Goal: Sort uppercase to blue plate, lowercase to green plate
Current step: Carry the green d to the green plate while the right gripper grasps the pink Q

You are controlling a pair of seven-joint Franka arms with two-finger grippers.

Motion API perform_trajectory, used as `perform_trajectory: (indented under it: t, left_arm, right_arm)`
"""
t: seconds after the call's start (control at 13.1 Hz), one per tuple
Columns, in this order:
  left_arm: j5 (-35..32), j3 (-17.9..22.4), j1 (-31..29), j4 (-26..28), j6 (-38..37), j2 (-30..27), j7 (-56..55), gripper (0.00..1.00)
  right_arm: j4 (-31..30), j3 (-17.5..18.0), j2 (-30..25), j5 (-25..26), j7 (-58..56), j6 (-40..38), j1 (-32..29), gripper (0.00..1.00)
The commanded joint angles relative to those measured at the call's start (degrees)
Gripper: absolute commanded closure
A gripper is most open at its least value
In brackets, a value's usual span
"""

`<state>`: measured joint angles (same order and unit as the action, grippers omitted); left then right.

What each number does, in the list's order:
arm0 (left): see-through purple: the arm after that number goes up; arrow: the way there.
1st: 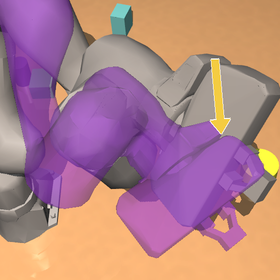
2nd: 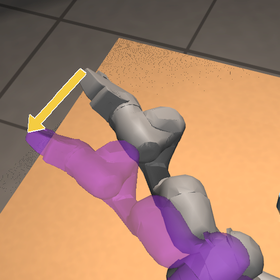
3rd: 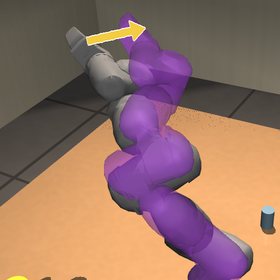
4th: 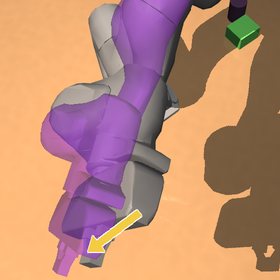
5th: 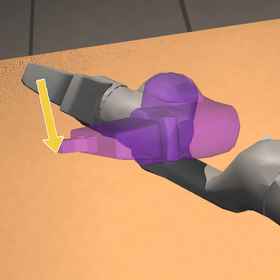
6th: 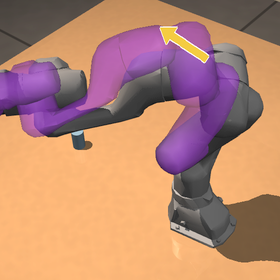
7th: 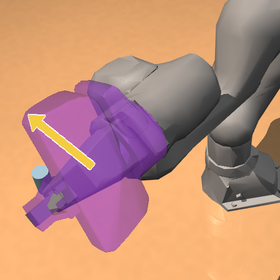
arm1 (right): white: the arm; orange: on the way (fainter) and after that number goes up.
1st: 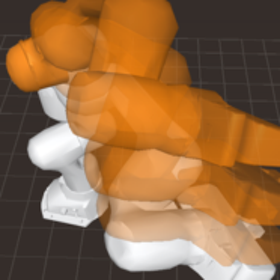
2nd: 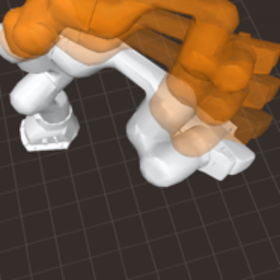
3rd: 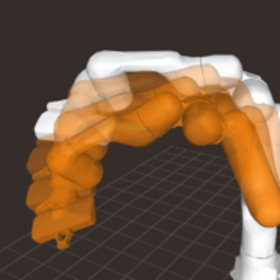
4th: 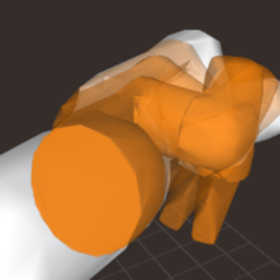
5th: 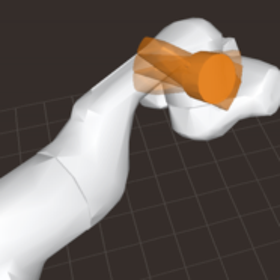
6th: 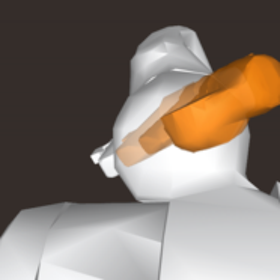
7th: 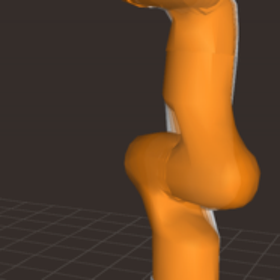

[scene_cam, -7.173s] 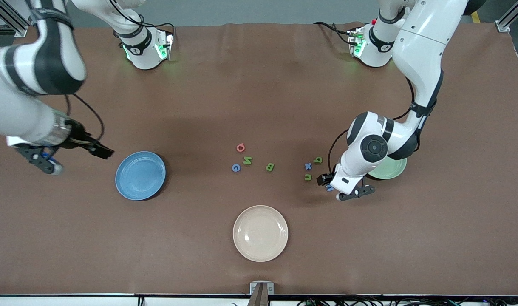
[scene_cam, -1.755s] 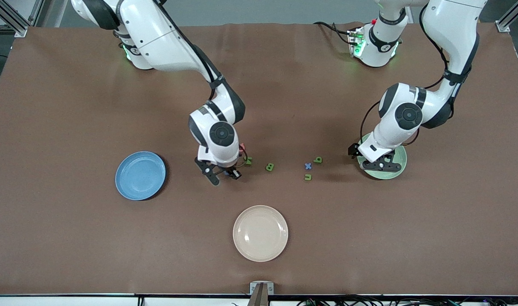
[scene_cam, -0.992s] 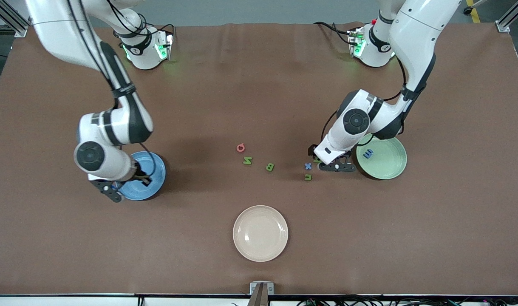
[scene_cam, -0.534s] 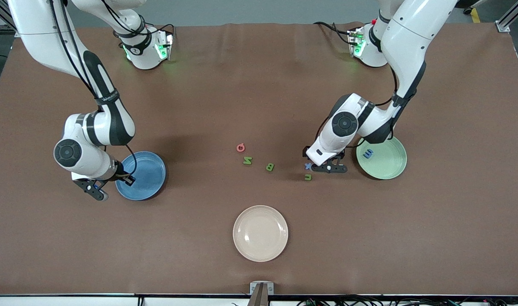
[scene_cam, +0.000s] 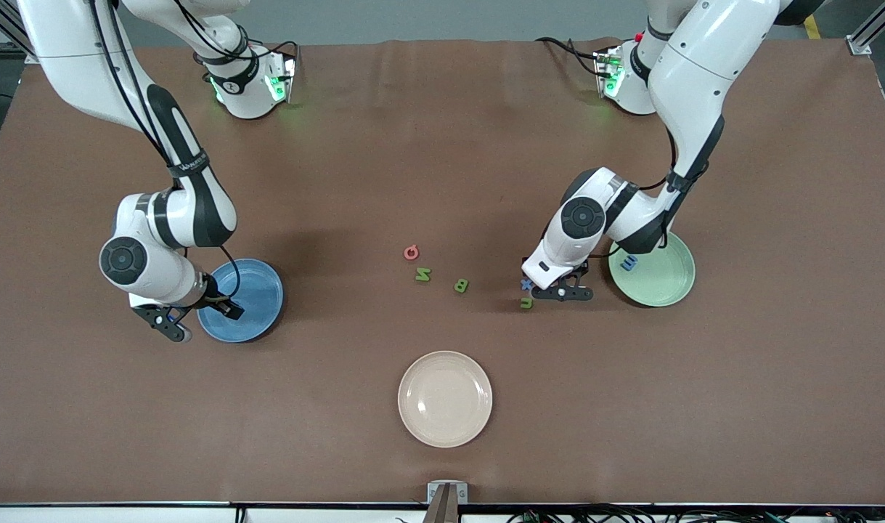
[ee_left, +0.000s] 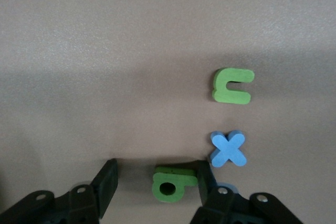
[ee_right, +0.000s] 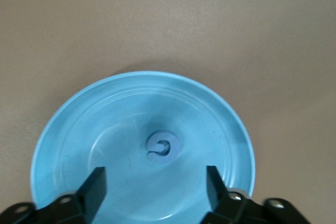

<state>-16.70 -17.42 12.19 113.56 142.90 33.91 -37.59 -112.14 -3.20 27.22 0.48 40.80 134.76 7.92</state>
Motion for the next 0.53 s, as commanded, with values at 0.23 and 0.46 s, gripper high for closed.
perform_trajectory:
  t: [0.23,0.46]
  left_arm:
    - [-1.2,0.0,0.5,-0.9,-0.7,0.2,-4.0,0.59]
    - [-1.1,0.0,0.5,-0.9,-0.7,0.2,-4.1,0.71]
  right_arm:
    - [0.8,1.1,-1.1,-0.9,22.4,0.0,11.9,0.0]
    - [2.9,1.1,0.1,-1.4,35.1,0.5,19.7,0.0]
